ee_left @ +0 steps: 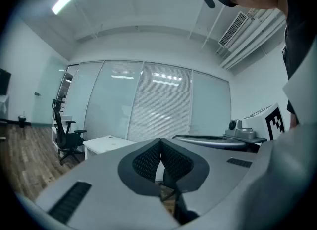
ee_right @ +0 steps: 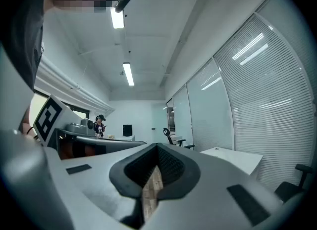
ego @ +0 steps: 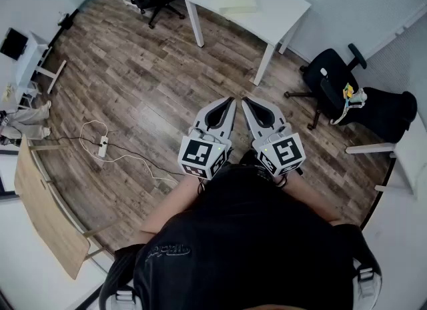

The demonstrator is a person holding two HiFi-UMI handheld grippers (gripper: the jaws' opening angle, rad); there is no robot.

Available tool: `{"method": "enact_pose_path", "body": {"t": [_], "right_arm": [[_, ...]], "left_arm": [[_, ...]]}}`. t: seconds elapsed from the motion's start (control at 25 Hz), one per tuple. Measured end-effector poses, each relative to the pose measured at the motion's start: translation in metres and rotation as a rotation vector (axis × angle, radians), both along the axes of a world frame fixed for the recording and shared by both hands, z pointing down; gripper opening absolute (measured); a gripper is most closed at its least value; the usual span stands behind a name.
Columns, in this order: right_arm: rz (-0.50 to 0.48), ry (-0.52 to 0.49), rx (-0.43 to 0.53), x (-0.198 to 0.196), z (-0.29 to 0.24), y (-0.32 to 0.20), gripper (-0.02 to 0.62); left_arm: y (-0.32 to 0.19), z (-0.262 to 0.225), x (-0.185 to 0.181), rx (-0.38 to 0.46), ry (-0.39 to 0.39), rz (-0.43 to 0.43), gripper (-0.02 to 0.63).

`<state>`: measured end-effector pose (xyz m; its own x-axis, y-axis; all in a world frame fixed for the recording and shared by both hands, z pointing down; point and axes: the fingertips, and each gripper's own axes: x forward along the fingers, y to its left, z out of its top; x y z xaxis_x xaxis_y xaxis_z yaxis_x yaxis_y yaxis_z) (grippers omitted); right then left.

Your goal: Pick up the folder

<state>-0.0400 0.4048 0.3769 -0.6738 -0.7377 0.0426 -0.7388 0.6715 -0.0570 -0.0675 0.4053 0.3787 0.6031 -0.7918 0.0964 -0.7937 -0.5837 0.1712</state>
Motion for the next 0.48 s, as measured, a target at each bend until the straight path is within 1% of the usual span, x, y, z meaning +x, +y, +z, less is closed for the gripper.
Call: {"method": "enact_pose_path", "body": {"t": [0.16, 0.32, 0.48], "right_arm": [[-0.009, 0.001, 0.010, 0.003, -0.004, -0.008, 0.020], [-0.035, -0.032, 0.009, 0.009, -0.004, -0.014, 0.021], [-0.030, -0.036, -0.004, 0.022, 0.000, -0.032, 0.021]], "left_arm": [[-0.006, 0.000, 0.007, -0.002, -0.006, 0.004, 0.014], [-0.018, 0.002, 0.013, -0.007, 0.000, -0.008, 0.014], [-0.035, 0.008, 0.022, -0.027, -0.011, -0.026, 0.014]]}}
